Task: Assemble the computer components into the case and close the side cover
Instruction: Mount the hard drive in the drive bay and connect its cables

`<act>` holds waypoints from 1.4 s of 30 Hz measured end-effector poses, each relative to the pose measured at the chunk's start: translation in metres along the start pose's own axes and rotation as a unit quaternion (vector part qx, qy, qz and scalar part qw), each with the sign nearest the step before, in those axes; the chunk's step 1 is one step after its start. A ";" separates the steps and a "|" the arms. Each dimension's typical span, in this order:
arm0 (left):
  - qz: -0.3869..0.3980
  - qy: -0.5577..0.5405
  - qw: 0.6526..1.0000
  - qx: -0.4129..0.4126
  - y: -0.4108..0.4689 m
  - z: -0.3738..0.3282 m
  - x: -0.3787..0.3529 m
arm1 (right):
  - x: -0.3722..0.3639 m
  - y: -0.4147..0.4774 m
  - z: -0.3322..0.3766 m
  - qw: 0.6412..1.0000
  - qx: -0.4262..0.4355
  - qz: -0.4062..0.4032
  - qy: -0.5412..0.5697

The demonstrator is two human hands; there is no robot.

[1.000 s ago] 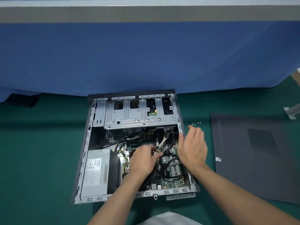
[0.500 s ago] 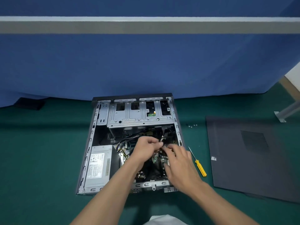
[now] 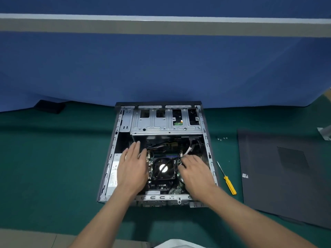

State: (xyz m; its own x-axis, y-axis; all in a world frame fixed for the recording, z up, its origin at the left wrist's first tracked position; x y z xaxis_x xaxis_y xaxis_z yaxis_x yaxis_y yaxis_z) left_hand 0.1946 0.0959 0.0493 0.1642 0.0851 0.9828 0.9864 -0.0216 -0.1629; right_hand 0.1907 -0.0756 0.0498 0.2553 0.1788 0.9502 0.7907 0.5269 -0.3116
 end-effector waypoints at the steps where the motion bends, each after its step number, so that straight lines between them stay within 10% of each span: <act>1: 0.022 -0.011 1.000 0.010 -0.003 0.010 -0.007 | -0.006 0.008 -0.003 0.998 -0.013 0.064 0.000; 6: 0.076 -0.080 0.994 -0.010 -0.014 0.023 -0.027 | -0.017 0.041 -0.036 0.947 -0.237 0.118 0.184; 12: 0.065 -0.151 0.986 0.006 -0.008 0.021 -0.021 | -0.024 0.044 -0.057 0.739 -0.450 -0.025 0.500; 26: 0.242 -0.233 0.941 -0.037 0.018 -0.075 -0.025 | -0.025 0.033 -0.074 0.424 -0.328 -0.020 0.844; 31: 0.273 -0.337 0.901 -0.027 0.025 -0.088 -0.016 | -0.019 0.026 -0.076 0.385 -0.265 -0.048 0.883; 36: 0.312 -0.419 0.851 -0.049 0.036 -0.103 0.009 | -0.016 0.001 -0.057 0.473 -0.165 0.021 0.865; 42: 0.260 -0.562 0.786 -0.005 0.044 -0.119 0.025 | -0.001 -0.023 -0.038 0.441 -0.071 0.068 0.892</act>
State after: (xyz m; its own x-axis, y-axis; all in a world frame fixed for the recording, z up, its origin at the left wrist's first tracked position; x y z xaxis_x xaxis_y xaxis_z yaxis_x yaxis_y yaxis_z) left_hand 0.2410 -0.0211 0.0776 0.4533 0.8872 0.0859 0.7849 -0.3516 -0.5102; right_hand 0.1929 -0.1195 0.0563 0.2370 -0.8047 -0.5444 0.6951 0.5319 -0.4837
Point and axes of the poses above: each hand's wrist, its own y-axis towards the middle knuckle, its own x-axis out of the back of the hand, z = x × y, the point moved 7 cm from there along y, towards the middle knuckle, and after that the axes turned 11 degrees about z, right-handed, at the moved point
